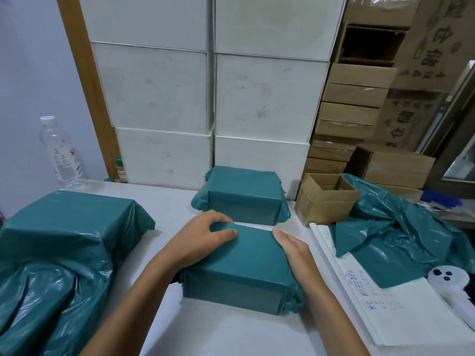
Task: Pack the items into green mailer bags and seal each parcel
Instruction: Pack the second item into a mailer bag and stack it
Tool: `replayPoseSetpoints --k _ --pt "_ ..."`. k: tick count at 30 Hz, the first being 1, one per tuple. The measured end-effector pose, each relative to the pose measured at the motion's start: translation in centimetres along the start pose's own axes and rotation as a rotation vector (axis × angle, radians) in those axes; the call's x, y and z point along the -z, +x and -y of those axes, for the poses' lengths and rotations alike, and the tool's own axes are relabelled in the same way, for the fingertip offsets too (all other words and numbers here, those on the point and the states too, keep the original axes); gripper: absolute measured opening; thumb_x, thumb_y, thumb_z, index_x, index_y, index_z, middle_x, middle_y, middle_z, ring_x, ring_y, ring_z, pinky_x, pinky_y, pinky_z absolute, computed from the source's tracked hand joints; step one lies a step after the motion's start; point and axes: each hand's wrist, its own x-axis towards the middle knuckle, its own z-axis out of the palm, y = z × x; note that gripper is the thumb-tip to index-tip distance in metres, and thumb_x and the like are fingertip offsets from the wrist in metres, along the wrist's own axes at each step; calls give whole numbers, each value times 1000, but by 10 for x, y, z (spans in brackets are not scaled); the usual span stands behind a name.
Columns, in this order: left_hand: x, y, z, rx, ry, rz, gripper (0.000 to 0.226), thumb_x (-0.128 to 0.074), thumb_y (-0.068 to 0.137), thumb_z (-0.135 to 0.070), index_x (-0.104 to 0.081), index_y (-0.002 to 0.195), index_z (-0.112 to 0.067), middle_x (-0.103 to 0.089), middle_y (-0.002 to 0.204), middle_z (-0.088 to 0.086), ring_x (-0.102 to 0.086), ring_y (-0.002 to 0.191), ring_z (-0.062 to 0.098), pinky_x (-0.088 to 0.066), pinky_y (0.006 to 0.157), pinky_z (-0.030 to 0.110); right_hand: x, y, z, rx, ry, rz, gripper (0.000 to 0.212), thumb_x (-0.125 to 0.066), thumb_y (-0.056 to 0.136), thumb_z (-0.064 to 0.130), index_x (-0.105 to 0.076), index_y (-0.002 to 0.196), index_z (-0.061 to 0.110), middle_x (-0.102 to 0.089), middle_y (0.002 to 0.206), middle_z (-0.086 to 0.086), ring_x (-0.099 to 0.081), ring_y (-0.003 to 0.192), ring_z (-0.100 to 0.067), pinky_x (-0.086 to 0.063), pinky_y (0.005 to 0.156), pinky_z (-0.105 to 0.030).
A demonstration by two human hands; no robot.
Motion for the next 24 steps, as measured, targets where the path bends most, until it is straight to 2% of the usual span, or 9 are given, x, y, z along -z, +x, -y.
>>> replayPoseSetpoints --k 3,5,7,11,14,19,21,23,24 --pt "2 1 5 39 -81 3 13 -68 98 -34 -75 109 -36 -69 116 -22 -64 108 -6 -47 90 16 -1 0 1 -6 2 -20 38 -60 105 48 -82 106 16 -84 103 2 -79 99 -18 -59 91 -35" --pt "4 1 12 88 -191 -5 13 -65 100 -30 -76 104 -34 -75 107 -17 -71 100 1 -52 88 23 -1 0 0 -11 16 -18 37 -59 105 47 -82 105 18 -84 102 5 -79 96 -13 -60 84 -30" --pt "5 -1 19 125 -322 0 18 -61 104 -24 -78 103 -30 -77 104 -14 -73 100 6 -53 88 25 -1 0 0 -20 34 -2 34 -59 106 46 -81 105 20 -84 100 7 -79 90 -8 -56 76 -23" --pt "2 -5 31 132 -515 -35 21 -56 99 -30 -77 96 -26 -78 104 -2 -69 98 15 -50 94 37 -3 7 0 -59 106 9 32 -57 107 41 -78 111 18 -82 110 -3 -77 101 -17 -56 85 -29" --pt "-7 -7 36 166 -677 -103 20 -58 101 -26 -77 96 -22 -78 100 0 -70 96 18 -50 92 38 -4 13 2 -57 109 4 28 -52 110 36 -75 111 20 -78 118 -6 -73 99 -12 -54 82 -26" --pt "-12 -11 38 187 -725 -132 22 -58 104 -25 -78 99 -18 -79 103 4 -72 97 19 -51 94 40 2 10 4 -155 260 143 32 -52 110 38 -75 120 19 -79 123 -7 -75 114 -23 -56 104 -42" --pt "-11 -12 37 178 -732 -135 21 -63 95 -33 -79 97 -19 -79 104 5 -72 97 19 -52 96 41 8 6 12 -157 183 196 32 -52 111 38 -75 118 18 -81 118 -5 -78 107 -20 -60 92 -37" --pt "-11 -12 36 168 -736 -138 27 -62 88 -38 -79 96 -18 -79 102 4 -72 96 19 -52 96 41 10 5 25 -95 -62 169 31 -52 111 41 -76 116 21 -81 117 0 -78 101 -12 -58 80 -25" --pt "-11 -12 36 162 -734 -141 29 -61 87 -38 -78 97 -17 -79 101 4 -71 96 19 -51 95 41 11 6 27 -44 -188 125 30 -53 110 41 -77 113 23 -80 117 1 -77 102 -11 -56 80 -24"
